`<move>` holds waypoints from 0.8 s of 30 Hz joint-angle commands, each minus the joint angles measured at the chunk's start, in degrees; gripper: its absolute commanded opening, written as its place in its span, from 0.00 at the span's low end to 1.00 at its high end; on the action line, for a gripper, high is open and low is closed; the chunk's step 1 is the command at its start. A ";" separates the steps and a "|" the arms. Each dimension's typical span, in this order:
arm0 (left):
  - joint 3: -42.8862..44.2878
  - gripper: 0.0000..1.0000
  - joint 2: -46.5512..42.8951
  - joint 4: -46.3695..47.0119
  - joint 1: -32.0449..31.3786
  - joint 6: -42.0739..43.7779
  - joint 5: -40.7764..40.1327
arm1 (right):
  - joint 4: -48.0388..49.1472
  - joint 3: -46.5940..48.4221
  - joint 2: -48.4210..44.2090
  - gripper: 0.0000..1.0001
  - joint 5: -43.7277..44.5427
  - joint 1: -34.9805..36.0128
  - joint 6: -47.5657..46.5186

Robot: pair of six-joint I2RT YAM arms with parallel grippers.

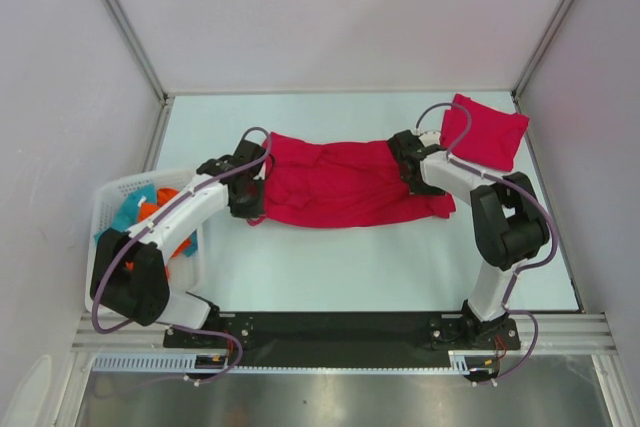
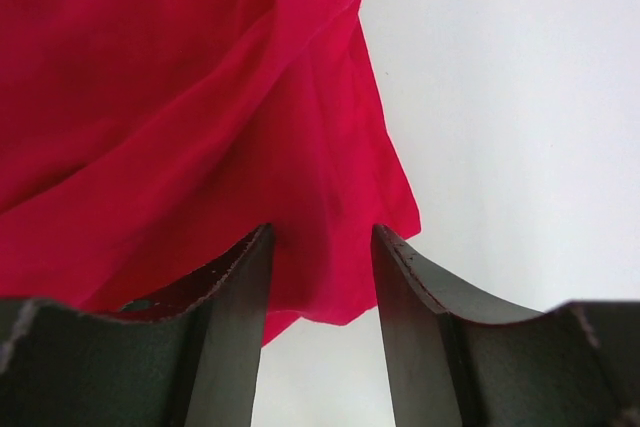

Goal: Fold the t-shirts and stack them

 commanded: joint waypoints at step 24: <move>1.97 0.00 -4.17 -4.73 4.44 1.71 -13.24 | 0.34 -7.75 -3.07 0.00 10.65 -2.30 5.09</move>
